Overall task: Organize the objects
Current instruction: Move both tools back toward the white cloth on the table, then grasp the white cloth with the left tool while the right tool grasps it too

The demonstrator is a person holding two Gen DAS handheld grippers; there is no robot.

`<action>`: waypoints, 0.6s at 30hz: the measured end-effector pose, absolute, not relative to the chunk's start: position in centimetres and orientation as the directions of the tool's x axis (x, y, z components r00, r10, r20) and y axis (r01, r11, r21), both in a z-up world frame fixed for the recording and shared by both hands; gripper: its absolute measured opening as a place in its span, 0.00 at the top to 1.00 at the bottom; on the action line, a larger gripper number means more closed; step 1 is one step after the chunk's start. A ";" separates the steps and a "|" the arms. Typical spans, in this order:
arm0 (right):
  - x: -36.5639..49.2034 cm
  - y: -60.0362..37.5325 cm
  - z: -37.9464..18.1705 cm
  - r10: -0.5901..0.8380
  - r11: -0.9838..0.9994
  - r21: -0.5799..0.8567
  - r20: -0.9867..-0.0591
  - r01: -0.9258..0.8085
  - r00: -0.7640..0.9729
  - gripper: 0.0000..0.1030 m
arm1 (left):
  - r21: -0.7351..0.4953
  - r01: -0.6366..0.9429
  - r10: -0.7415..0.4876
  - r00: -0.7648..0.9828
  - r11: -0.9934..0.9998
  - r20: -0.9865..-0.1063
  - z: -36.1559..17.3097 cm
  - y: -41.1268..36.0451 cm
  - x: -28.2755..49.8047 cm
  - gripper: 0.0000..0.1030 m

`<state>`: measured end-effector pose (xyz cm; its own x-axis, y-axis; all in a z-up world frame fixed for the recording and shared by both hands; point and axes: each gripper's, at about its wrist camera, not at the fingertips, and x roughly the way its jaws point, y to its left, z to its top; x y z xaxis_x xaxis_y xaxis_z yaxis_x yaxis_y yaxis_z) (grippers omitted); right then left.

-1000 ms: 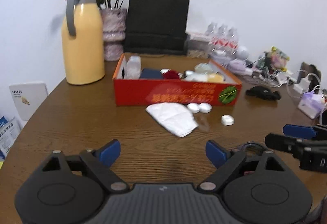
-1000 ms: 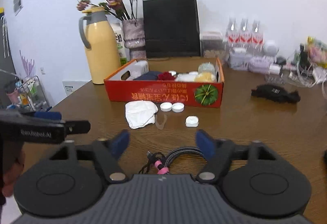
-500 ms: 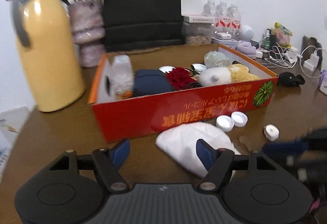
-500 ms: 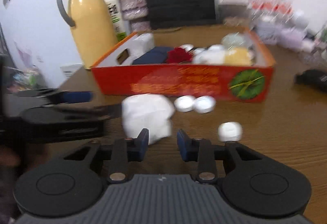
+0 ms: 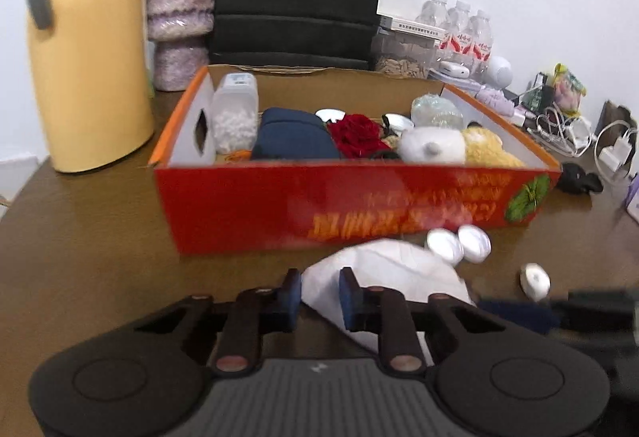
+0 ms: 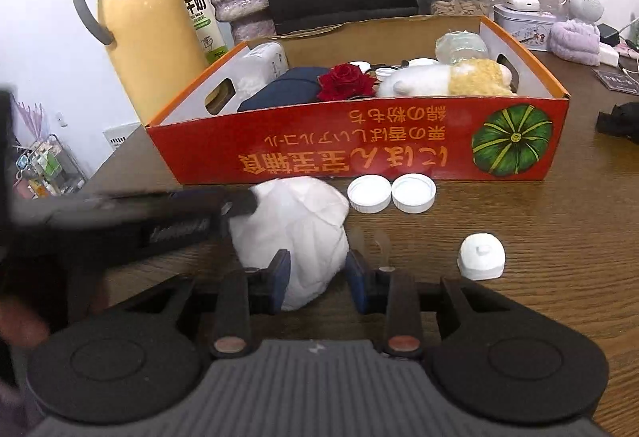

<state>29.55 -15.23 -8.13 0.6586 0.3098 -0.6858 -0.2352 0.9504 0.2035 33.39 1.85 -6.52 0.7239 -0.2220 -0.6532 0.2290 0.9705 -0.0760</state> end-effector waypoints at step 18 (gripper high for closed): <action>13.8 -14.5 -6.7 0.380 0.903 0.101 -0.641 -0.418 0.667 0.86 | -0.117 0.252 -0.266 0.713 0.961 -0.649 -4.0 4.5 12.1 0.83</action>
